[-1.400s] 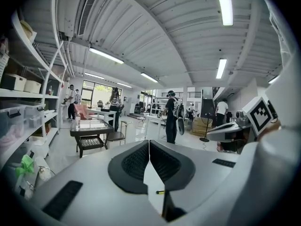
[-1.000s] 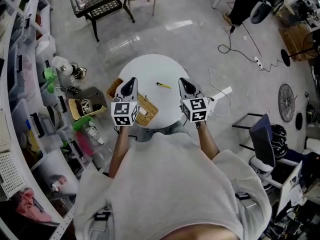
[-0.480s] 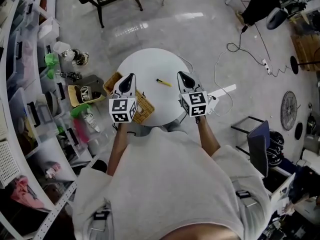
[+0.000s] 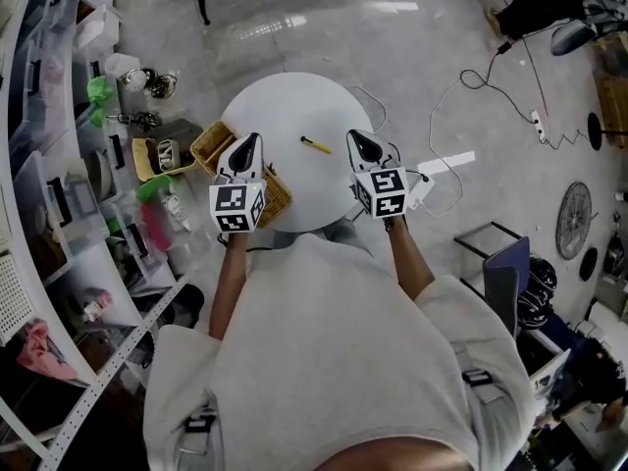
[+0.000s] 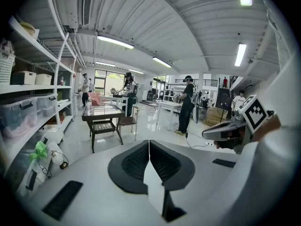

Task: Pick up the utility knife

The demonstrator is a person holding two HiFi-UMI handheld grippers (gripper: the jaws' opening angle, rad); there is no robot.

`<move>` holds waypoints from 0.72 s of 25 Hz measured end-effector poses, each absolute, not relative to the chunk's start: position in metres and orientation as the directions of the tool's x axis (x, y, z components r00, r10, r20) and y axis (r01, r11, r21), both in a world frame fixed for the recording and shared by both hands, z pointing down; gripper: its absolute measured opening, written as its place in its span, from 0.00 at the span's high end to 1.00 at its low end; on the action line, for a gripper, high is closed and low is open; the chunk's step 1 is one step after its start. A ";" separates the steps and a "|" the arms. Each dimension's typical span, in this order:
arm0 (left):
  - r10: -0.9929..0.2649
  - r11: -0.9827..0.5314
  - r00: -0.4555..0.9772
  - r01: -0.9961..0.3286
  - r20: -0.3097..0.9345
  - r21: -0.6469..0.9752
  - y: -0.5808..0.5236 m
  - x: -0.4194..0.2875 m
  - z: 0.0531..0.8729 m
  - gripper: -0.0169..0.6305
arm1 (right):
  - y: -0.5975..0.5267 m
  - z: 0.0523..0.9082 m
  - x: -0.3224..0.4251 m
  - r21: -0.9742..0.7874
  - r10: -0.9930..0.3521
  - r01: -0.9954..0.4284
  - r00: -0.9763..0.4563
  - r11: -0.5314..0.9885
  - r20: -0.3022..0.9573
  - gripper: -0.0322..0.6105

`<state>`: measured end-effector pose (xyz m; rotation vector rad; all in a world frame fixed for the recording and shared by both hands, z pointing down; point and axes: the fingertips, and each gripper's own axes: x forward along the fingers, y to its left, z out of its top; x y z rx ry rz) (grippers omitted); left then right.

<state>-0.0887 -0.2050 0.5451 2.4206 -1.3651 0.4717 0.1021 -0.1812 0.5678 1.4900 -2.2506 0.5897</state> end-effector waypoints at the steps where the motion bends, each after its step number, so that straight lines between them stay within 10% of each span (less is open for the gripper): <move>1: -0.756 -0.490 0.486 -0.864 0.439 0.113 -0.203 -0.088 0.548 0.94 | -0.180 0.572 0.102 -0.140 -0.763 -0.925 -0.372 0.354 0.529 0.90; 18: -0.717 -0.436 0.450 -0.885 0.533 0.161 -0.165 -0.092 0.601 0.94 | -0.138 0.640 0.084 -0.130 -0.623 -0.876 -0.428 0.465 0.655 0.90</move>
